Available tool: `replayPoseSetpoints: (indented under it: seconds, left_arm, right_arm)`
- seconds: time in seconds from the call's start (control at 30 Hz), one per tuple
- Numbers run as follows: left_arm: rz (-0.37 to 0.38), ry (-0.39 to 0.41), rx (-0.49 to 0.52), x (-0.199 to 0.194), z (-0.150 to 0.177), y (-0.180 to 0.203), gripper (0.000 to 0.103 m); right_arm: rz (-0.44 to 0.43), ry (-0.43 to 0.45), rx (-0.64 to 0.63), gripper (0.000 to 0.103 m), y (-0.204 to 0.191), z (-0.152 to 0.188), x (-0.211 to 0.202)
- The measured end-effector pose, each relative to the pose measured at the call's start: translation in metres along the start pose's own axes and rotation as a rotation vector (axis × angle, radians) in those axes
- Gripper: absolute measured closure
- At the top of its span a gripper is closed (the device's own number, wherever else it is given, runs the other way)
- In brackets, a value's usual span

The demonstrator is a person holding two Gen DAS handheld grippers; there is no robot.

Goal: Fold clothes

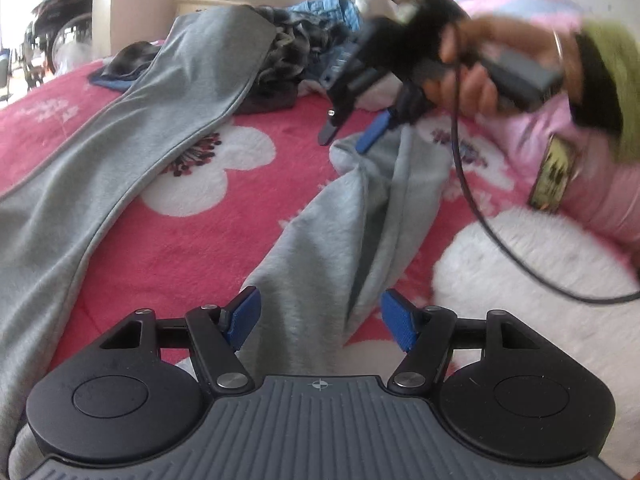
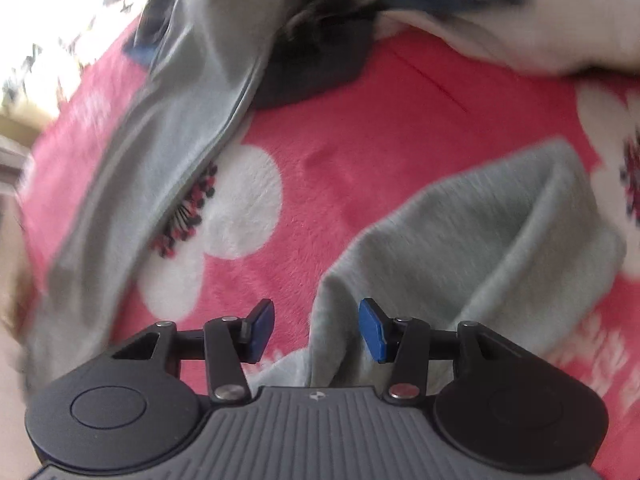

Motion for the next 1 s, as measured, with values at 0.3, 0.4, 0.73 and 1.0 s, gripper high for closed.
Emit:
replayPoseSetpoints:
  seconds: [0.3, 0.4, 0.73, 1.0]
  left_arm:
    - [-0.048, -0.024, -0.026, 0.020, 0.011, -0.011, 0.050]
    - [-0.049, -0.022, -0.088, 0.023, 0.011, -0.022, 0.069]
    - [0.080, 0.172, -0.327, -0.050, -0.017, -0.045, 0.096]
    - [0.241, 0.173, -0.354, -0.067, -0.018, -0.021, 0.096]
  right_arm:
    - [0.206, -0.103, -0.127, 0.084, 0.007, -0.006, 0.051]
    - [0.176, -0.064, -0.135, 0.096, 0.008, -0.005, 0.044]
    - [-0.318, 0.290, -0.064, 0.098, -0.047, -0.009, -0.122]
    - [-0.338, 0.439, 0.001, 0.098, 0.027, 0.044, -0.177]
Point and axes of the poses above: each gripper's, at about its wrist camera, not at the fingertips, and x roughly the way its jaws point, y to its right, z to its underside, the point moved 10 cm from there along x, roughly the way its jaws point, and after that the axes turned 4 degrees about x, right-handed, at the moved point
